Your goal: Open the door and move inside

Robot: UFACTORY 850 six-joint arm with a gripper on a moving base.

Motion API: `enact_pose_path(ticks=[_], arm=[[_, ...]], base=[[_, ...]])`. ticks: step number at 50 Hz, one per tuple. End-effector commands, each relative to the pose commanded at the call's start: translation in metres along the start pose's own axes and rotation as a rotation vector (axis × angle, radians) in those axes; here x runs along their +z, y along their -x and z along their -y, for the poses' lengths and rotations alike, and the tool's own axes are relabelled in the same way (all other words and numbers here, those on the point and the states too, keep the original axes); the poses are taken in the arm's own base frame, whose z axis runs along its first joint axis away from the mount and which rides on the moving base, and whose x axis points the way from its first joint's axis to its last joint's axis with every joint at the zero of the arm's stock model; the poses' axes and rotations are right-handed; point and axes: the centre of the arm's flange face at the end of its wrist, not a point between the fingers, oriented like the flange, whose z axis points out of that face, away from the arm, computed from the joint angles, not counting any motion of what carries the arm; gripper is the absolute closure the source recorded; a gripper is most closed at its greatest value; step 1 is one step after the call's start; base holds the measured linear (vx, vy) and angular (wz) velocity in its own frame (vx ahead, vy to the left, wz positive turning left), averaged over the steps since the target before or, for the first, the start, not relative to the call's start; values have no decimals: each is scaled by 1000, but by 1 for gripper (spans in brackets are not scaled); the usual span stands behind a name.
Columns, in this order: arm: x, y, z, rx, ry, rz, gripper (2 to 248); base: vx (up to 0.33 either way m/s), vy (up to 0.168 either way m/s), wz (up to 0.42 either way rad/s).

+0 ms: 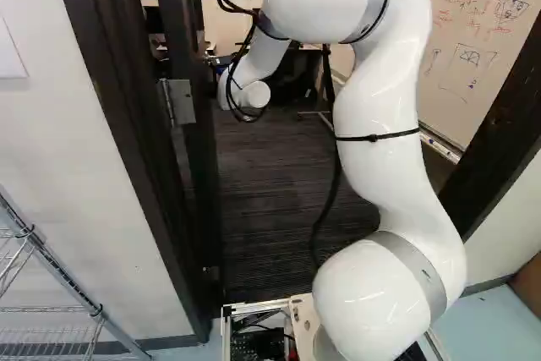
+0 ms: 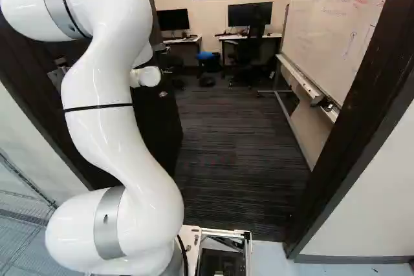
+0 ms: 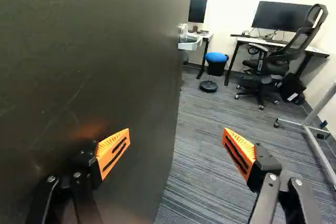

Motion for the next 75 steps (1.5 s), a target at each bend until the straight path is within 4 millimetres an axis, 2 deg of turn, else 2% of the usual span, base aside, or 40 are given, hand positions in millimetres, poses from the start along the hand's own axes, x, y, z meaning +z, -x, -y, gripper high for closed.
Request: enact_pose_path(ticks=[20,43,52,75], arm=[[17,-3,26,-10,-38,-13,3],[19,-3,29,-11,-42,-15,3],[15,-3,21,-8,-32,-12,3],[-1,1,-12,4,18,1,3]], base=[[0,0,0],[0,0,0],[0,0,0],[0,0,0]])
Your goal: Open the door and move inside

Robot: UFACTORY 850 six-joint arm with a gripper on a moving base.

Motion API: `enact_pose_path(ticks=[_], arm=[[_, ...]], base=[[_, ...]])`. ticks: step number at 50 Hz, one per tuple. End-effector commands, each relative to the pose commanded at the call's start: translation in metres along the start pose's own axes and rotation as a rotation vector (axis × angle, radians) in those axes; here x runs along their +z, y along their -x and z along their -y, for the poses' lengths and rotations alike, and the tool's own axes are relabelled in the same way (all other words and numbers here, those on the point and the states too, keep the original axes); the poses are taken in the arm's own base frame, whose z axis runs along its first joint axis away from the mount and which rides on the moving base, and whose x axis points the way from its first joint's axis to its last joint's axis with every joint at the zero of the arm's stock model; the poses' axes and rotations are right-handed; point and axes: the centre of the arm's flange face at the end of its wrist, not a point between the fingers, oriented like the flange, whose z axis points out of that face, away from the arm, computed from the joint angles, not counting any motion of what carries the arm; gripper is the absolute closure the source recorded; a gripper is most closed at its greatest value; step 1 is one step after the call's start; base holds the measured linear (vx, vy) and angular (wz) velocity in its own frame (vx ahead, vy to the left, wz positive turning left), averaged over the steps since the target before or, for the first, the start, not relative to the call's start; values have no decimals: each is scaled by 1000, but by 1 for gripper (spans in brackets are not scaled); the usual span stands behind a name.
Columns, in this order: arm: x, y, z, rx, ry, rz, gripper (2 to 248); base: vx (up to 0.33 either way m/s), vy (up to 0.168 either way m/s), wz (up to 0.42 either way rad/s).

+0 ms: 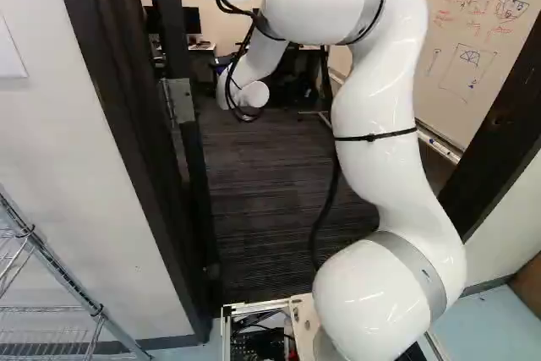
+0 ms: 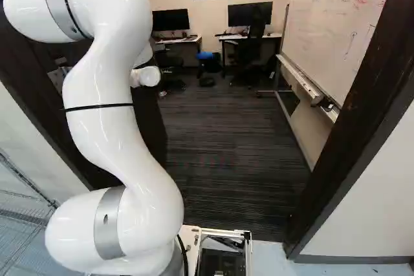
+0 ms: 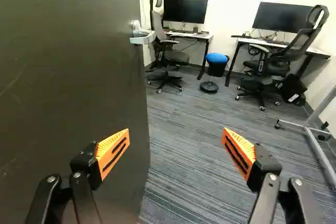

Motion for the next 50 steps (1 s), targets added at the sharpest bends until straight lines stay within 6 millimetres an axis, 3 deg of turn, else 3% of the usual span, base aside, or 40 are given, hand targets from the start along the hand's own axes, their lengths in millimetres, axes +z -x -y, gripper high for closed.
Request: enact_pose_path(ticks=[50], arm=[[-34,9,-74,31,117,23,3]], base=[[0,0,0]])
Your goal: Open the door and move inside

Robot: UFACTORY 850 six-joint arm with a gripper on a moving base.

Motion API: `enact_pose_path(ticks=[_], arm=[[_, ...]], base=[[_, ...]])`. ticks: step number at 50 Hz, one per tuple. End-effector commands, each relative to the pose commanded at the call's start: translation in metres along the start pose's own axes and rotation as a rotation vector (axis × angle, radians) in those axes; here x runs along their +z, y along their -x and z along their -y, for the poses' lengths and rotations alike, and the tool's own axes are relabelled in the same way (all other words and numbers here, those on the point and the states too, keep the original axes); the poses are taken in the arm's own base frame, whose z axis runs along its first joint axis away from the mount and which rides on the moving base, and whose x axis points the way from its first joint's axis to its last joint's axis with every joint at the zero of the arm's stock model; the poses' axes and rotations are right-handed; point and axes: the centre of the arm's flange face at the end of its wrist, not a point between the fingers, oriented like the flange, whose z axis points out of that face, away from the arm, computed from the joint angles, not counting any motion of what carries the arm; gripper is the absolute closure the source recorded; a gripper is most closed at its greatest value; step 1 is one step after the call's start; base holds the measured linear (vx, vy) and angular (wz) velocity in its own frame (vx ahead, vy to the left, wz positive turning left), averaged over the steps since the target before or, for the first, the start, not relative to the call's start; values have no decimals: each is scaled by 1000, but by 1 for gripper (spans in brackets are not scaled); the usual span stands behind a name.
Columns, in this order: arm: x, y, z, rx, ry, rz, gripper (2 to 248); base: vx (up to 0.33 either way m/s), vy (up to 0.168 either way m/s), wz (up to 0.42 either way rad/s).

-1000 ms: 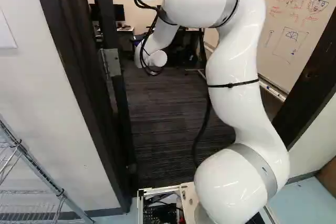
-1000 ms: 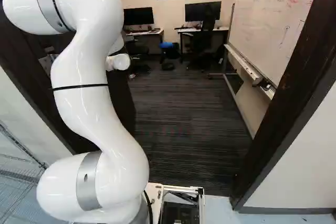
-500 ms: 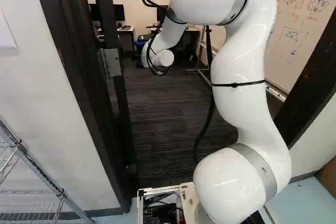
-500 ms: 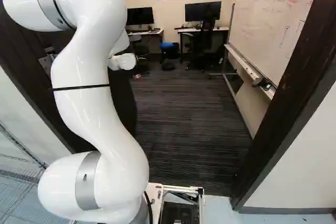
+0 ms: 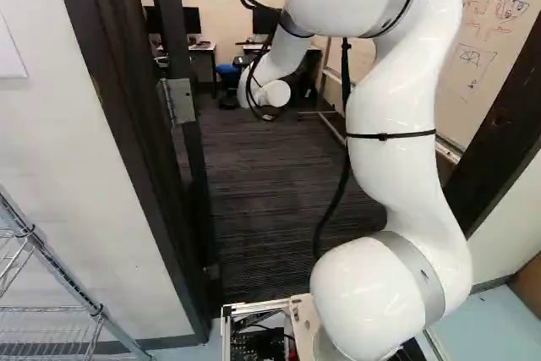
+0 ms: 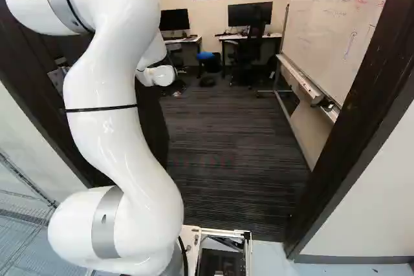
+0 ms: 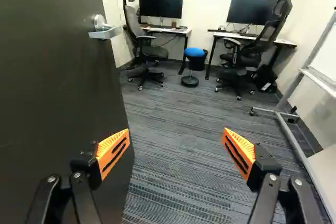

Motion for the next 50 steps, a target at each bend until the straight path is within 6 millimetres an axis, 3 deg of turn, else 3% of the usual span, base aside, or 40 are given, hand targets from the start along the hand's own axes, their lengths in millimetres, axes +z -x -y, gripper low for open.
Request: enact_pose_path(ticks=[16,50], arm=[[-7,2,-25,10,39,5,3],[-27,7,-28,18,49,10,3]], base=[[0,0,0],[0,0,0]])
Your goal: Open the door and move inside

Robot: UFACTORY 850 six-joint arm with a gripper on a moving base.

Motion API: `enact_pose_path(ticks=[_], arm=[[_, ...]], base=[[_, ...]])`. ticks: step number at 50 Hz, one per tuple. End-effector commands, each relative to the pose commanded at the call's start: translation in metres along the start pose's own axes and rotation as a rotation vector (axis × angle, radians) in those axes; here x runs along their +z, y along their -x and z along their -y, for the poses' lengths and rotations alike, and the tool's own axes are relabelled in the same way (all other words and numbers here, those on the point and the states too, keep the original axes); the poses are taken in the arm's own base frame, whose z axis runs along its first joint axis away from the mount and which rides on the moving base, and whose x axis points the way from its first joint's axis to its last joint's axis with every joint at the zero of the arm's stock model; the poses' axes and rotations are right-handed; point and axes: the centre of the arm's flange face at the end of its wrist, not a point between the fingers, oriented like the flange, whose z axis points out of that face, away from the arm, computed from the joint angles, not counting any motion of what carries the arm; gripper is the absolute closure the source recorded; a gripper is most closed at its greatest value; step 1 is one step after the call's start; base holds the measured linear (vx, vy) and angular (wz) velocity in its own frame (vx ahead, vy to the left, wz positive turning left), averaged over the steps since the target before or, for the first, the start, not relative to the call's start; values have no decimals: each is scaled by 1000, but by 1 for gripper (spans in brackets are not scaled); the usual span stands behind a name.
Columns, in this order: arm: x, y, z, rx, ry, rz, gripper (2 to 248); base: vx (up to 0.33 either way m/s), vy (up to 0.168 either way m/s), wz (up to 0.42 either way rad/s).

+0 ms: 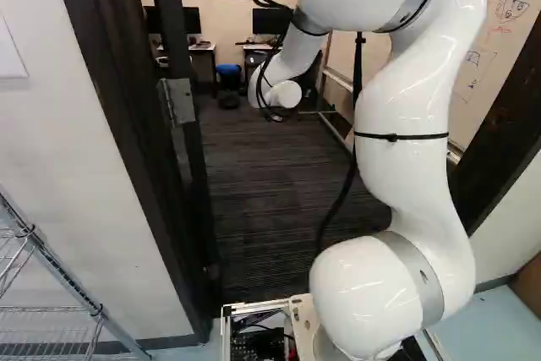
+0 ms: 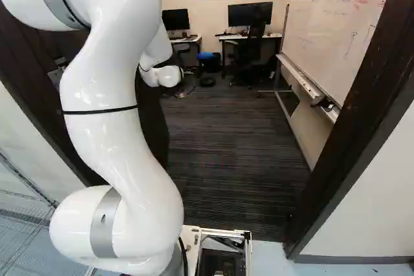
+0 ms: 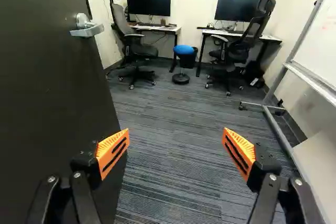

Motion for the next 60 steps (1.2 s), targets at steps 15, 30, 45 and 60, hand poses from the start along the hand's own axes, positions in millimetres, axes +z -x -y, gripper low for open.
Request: enact_pose_path(ticks=[15,30,45,60], arm=[[-22,6,-4,8,12,6,3],[-54,16,-9,19,29,13,3],[-94,31,-14,32,51,23,3],[-143,53,-18,48,77,34,3]], base=[[0,0,0],[0,0,0],[0,0,0],[0,0,0]])
